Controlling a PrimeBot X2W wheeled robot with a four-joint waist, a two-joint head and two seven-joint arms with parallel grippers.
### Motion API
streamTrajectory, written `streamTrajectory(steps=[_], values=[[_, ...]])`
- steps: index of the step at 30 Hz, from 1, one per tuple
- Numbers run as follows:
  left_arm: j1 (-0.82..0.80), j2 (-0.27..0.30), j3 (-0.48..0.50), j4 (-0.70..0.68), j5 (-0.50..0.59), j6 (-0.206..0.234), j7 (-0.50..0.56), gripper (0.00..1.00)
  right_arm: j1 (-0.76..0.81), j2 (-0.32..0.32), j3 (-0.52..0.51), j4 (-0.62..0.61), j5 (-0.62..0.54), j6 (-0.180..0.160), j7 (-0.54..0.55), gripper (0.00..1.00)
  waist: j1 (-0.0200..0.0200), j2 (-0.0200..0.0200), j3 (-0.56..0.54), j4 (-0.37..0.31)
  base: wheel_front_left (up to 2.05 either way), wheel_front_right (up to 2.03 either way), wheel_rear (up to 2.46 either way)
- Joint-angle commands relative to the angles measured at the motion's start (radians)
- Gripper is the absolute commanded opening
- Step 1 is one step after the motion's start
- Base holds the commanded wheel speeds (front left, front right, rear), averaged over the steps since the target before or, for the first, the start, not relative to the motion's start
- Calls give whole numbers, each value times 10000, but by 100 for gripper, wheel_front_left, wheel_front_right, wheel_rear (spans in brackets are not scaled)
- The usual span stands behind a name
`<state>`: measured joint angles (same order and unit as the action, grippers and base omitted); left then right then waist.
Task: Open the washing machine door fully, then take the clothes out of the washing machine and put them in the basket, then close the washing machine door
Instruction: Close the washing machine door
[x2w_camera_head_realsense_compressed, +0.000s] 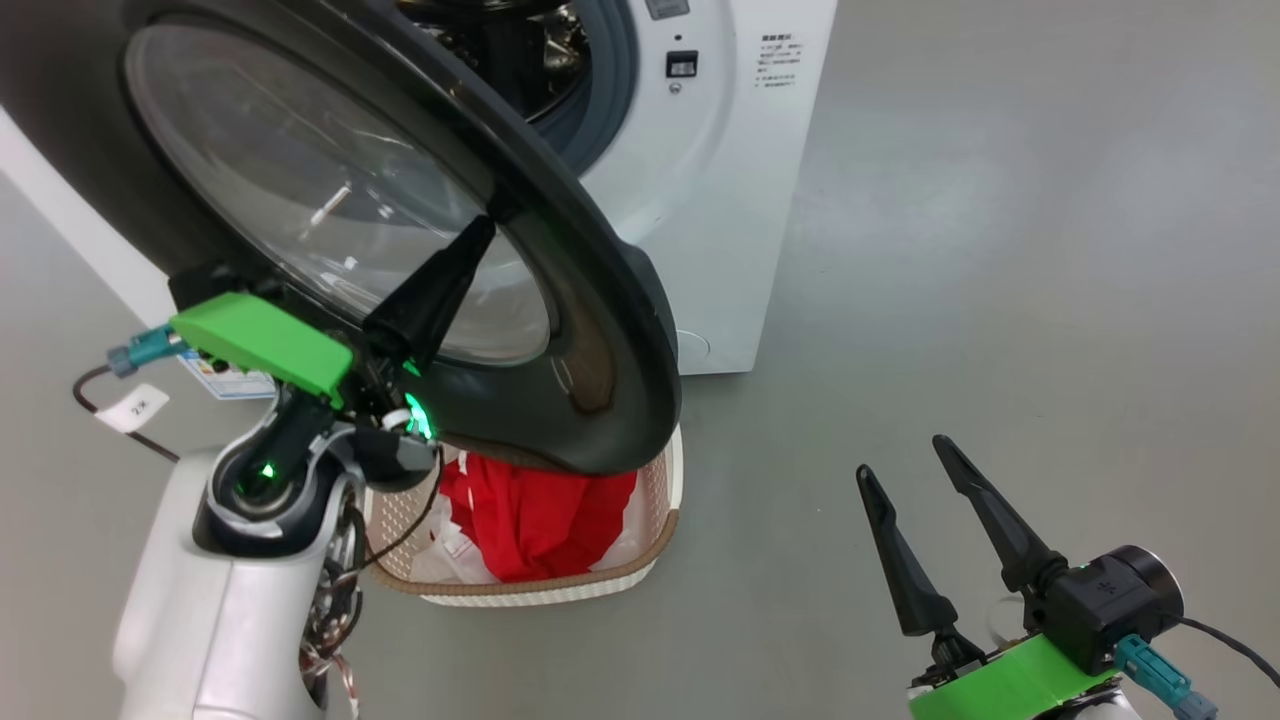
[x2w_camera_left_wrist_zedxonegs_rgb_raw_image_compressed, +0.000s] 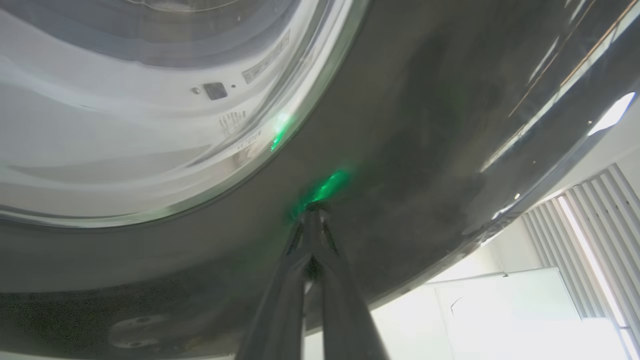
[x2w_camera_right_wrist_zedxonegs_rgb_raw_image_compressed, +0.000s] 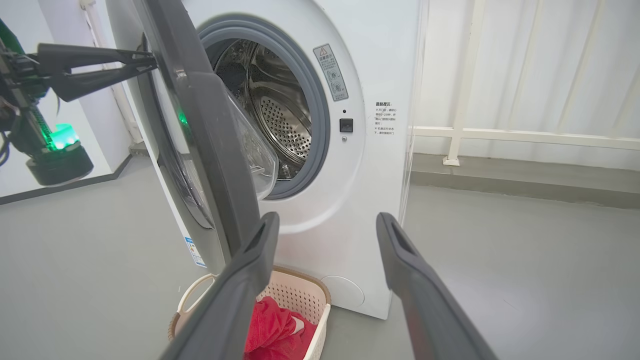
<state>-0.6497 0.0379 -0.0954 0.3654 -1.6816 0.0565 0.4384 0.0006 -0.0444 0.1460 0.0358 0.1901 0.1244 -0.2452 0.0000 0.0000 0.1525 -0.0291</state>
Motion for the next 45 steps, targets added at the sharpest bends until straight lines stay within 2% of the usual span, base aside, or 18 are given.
streamTrajectory(steps=[1, 9, 23, 45], values=[[-494, 125, 189, -170, 91, -187, -89, 0, -378, -58, 261, -249, -49, 63, -50, 100, 0, 0, 76, -113, 0, 0, 0], [-1227, 124, -18, 436, 153, -405, -604, 0, -478, -58, 309, -268, 6, 63, -69, 100, 0, 0, 402, -395, 0, 0, 0], [-2905, 206, 214, 1892, 569, -845, -1323, 0, -843, -58, 410, -228, 98, 63, -137, 100, 0, 0, 1207, -883, 0, 0, 0], [-4656, 331, 271, 3337, 818, -1366, -1401, 0, -1271, -58, 546, -273, 300, 63, -165, 100, 0, 0, 2045, -1565, 0, 0, 0]])
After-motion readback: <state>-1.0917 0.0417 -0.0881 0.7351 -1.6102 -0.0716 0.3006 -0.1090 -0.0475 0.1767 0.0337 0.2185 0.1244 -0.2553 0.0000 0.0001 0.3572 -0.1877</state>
